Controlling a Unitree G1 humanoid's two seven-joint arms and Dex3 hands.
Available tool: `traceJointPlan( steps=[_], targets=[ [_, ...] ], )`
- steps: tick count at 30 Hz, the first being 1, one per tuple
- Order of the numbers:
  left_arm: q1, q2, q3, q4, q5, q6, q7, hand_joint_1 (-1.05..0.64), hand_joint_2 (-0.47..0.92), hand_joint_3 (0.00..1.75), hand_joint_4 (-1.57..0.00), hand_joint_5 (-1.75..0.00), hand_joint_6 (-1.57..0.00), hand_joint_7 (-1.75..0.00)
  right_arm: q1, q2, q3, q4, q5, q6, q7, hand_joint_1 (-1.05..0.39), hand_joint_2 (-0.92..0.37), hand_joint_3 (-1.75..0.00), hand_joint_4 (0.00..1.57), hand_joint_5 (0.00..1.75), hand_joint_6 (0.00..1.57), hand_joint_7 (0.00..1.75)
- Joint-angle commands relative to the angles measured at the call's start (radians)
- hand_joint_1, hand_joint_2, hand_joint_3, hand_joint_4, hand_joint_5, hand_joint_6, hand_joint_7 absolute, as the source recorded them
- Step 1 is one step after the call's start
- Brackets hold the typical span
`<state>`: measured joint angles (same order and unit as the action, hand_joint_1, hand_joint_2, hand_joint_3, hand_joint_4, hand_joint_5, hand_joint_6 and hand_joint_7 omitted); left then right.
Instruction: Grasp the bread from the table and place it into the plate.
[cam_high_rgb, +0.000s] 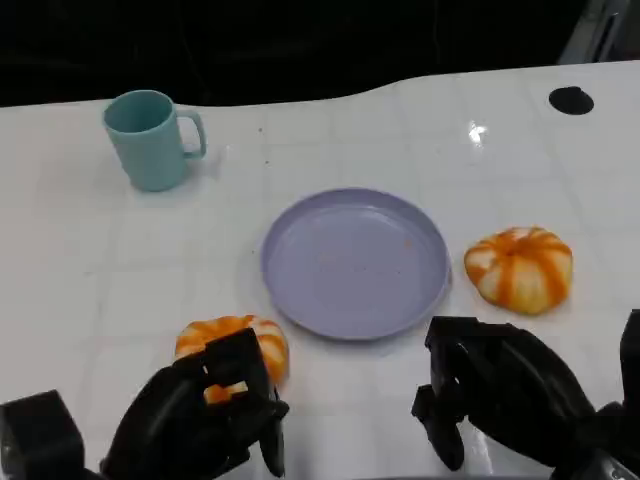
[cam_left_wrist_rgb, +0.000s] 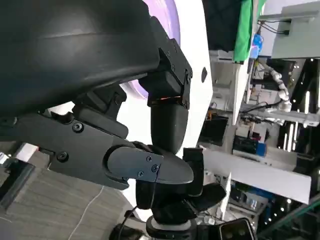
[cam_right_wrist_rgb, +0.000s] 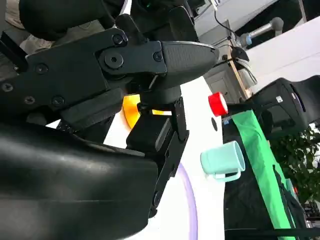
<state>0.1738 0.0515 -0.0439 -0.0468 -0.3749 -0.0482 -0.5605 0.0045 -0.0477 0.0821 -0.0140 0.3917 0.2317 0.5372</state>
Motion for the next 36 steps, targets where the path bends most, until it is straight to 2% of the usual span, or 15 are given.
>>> traceJointPlan(
  steps=[1,5,8,9,10,12,13,16,17,22,26,31,36],
  targets=[
    [-0.014,0.005,0.022,0.014,0.012,-0.055,0.009,-0.61,0.92,0.24,-0.85,-1.75,-0.65,-1.75,-0.024,-0.004,-0.016,0.021,0.002,-0.003,-0.006,-0.96,-0.92,-0.33,1.31,1.57,1.15,1.48],
    [-0.032,0.02,0.033,-0.003,0.079,-0.144,0.038,-0.65,0.92,0.25,-0.76,-1.75,-0.58,-1.69,-0.027,-0.009,-0.013,0.012,-0.002,0.004,-0.011,-0.95,-0.92,-0.37,1.3,1.59,1.14,1.49],
    [-0.055,0.04,0.044,0.004,0.16,-0.247,0.069,-0.69,0.92,0.26,-0.54,-1.72,-0.5,-1.47,-0.03,-0.008,-0.011,0.01,-0.007,0.007,-0.019,-0.94,-0.92,-0.38,1.29,1.59,1.12,1.5],
    [-0.065,0.052,0.047,0.009,0.193,-0.283,0.077,-0.69,0.92,0.27,-0.5,-1.67,-0.49,-1.4,-0.032,-0.007,-0.011,0.012,-0.009,0.005,-0.021,-0.94,-0.92,-0.38,1.28,1.59,1.12,1.5],
    [-0.073,0.066,0.049,0.012,0.225,-0.311,0.086,-0.69,0.92,0.26,-0.47,-1.51,-0.45,-1.19,-0.033,-0.007,-0.01,0.014,-0.01,0.002,-0.021,-0.94,-0.92,-0.37,1.28,1.6,1.12,1.51],
    [-0.085,0.098,0.052,0.006,0.288,-0.345,0.105,-0.69,0.92,0.24,-0.45,-1.3,-0.45,-0.88,-0.035,-0.008,-0.008,0.02,-0.016,-0.009,-0.018,-0.94,-0.92,-0.36,1.28,1.6,1.11,1.51],
    [-0.089,0.119,0.055,-0.008,0.337,-0.353,0.123,-0.68,0.92,0.2,-0.4,-1.14,-0.44,-0.64,-0.035,-0.007,-0.007,0.022,-0.018,-0.009,-0.02,-0.94,-0.92,-0.36,1.28,1.61,1.12,1.51],
    [-0.095,0.193,0.065,-0.072,0.527,-0.356,0.188,-0.69,0.92,0.16,-0.25,-0.87,-0.39,-0.26,-0.036,-0.007,-0.009,0.027,-0.018,-0.007,-0.023,-0.95,-0.92,-0.36,1.29,1.61,1.13,1.51],
    [-0.096,0.213,0.066,-0.095,0.585,-0.351,0.207,-0.7,0.92,0.16,-0.22,-0.84,-0.38,-0.21,-0.036,-0.007,-0.01,0.028,-0.017,-0.008,-0.021,-0.95,-0.92,-0.35,1.29,1.61,1.13,1.51],
    [-0.1,0.321,0.056,-0.256,0.985,-0.259,0.275,-0.75,0.92,0.12,-0.23,-0.6,-0.33,-0.04,-0.036,-0.011,-0.015,0.028,-0.007,-0.008,-0.011,-0.95,-0.92,-0.35,1.3,1.6,1.14,1.5],
    [-0.121,0.349,0.006,-0.295,1.174,-0.18,0.276,-0.79,0.92,0.07,-0.26,-0.45,-0.31,-0.01,-0.029,-0.014,-0.012,0.019,-0.008,-0.006,-0.009,-0.95,-0.92,-0.36,1.3,1.59,1.13,1.5],
    [-0.17,0.38,-0.074,-0.282,1.292,-0.082,0.185,-0.79,0.92,0.06,-0.29,-0.33,-0.28,0.0,-0.021,-0.012,-0.011,0.017,-0.007,-0.01,-0.01,-0.96,-0.92,-0.35,1.3,1.58,1.14,1.5],
    [-0.244,0.375,-0.148,-0.135,1.31,-0.031,0.172,-0.8,0.92,0.03,-0.34,-0.24,-0.26,0.0,-0.014,-0.007,-0.011,0.004,0.001,0.0,-0.013,-0.96,-0.92,-0.32,1.31,1.58,1.15,1.48]
  ],
)
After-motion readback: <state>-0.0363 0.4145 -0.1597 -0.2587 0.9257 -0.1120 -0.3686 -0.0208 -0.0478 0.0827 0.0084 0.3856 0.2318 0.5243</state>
